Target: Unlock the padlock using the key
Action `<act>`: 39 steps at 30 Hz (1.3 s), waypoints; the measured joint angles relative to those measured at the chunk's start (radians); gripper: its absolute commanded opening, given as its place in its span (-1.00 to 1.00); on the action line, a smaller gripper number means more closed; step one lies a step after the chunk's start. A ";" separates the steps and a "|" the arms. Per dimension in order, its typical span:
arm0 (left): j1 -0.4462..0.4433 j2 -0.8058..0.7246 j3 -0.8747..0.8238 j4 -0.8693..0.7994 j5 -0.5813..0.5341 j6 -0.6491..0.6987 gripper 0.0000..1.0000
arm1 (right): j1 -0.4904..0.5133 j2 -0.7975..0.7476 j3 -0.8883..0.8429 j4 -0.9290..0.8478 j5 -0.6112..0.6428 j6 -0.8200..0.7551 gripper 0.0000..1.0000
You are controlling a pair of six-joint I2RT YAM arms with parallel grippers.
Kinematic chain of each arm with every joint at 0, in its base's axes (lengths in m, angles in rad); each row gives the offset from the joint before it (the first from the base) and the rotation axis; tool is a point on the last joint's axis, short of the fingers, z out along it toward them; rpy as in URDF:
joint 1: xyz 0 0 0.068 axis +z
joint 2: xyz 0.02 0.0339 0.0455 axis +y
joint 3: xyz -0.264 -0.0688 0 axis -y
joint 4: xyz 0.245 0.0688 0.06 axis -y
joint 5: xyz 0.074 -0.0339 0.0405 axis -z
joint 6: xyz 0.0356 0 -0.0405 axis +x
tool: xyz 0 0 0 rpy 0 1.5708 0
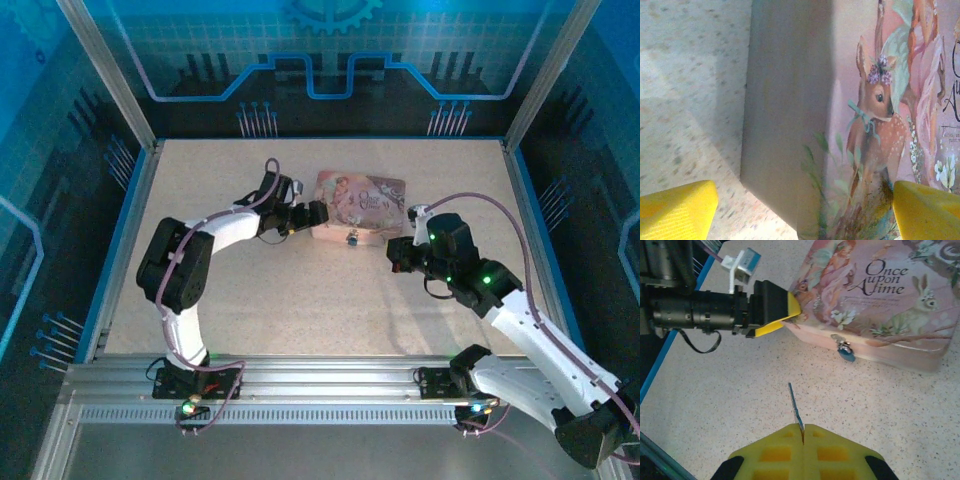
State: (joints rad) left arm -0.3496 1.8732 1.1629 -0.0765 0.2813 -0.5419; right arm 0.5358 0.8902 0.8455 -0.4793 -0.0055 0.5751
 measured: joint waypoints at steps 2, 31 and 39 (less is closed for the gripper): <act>0.018 -0.025 -0.032 0.003 0.001 0.003 0.80 | 0.000 0.008 0.000 0.000 -0.002 0.000 -1.00; 0.169 -0.615 -0.325 -0.024 -0.031 0.186 0.98 | -0.023 0.370 0.073 0.201 -0.196 0.000 -1.00; 0.144 -0.871 -0.447 -0.085 -0.034 0.230 0.97 | -0.058 0.575 0.153 0.309 -0.268 0.000 -1.00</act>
State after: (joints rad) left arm -0.2058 1.0019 0.7158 -0.1619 0.2474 -0.3119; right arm 0.4782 1.4647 0.9989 -0.1699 -0.2733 0.5755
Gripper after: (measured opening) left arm 0.988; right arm 0.045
